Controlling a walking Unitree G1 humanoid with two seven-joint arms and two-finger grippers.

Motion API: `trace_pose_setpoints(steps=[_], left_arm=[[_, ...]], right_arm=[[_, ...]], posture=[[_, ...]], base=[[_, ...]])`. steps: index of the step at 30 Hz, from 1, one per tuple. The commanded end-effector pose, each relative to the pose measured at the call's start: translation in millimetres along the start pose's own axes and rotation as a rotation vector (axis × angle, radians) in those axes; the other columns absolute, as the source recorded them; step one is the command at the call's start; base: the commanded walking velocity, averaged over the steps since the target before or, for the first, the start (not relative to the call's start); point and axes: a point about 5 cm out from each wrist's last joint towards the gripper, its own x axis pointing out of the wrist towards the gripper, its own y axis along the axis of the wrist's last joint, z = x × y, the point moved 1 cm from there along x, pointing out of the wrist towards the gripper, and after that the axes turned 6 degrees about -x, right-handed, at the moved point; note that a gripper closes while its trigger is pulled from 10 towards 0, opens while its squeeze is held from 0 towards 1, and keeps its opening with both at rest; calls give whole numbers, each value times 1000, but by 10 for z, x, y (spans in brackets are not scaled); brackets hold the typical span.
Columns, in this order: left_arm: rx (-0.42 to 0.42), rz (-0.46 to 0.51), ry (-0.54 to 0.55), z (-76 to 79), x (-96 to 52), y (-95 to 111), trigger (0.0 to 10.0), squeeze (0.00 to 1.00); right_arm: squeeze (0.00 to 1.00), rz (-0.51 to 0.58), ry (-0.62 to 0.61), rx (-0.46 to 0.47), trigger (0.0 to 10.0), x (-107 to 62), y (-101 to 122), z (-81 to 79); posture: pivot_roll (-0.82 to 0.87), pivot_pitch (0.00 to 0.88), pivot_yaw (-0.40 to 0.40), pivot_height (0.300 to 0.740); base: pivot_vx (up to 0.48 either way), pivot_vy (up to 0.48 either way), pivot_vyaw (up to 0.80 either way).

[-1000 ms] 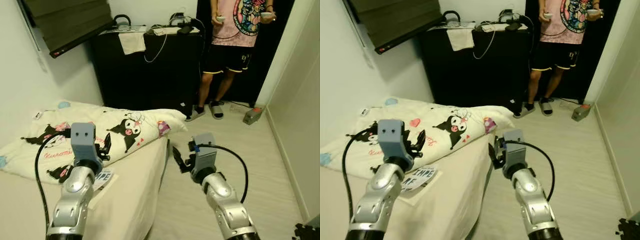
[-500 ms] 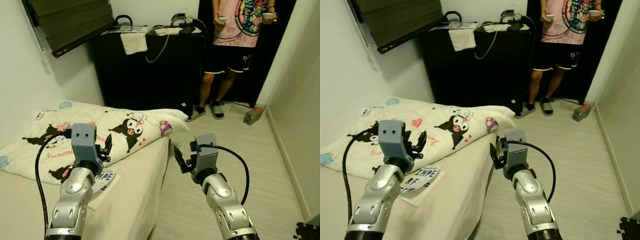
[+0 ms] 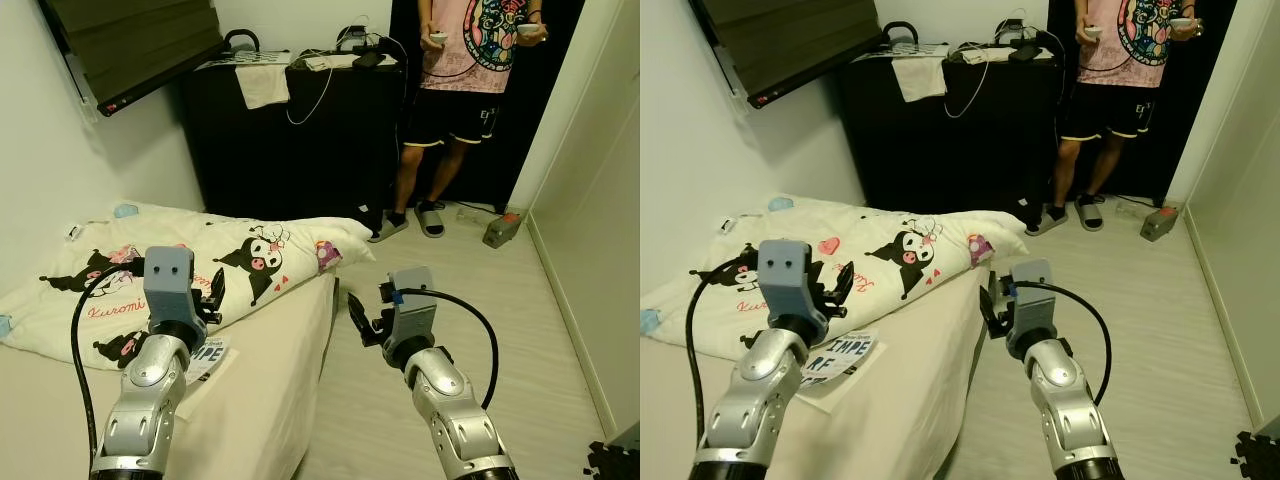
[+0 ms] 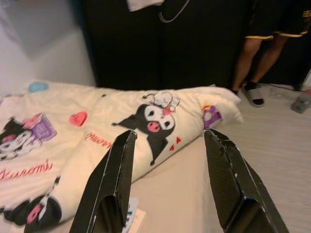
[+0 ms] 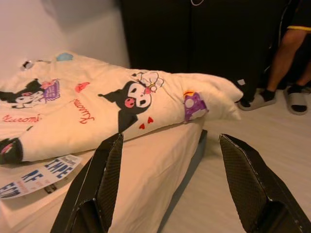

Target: Clean up the room

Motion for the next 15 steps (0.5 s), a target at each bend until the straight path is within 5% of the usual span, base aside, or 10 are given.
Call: trace_pose_setpoints(steps=[1,15], left_arm=[[26,-2,-4,-8,-5,5,10000,0],[39,-5,-2,-24,-14,2,10000,0]], right_arm=[[0,-9,-14,7,10000,-10,-12,35],[0,-10,-15,14,10000,-14,-17,32]], posture=[[-72,14,22,740],[-69,16,23,740]], base=[[0,-424,0],[0,-456,0]])
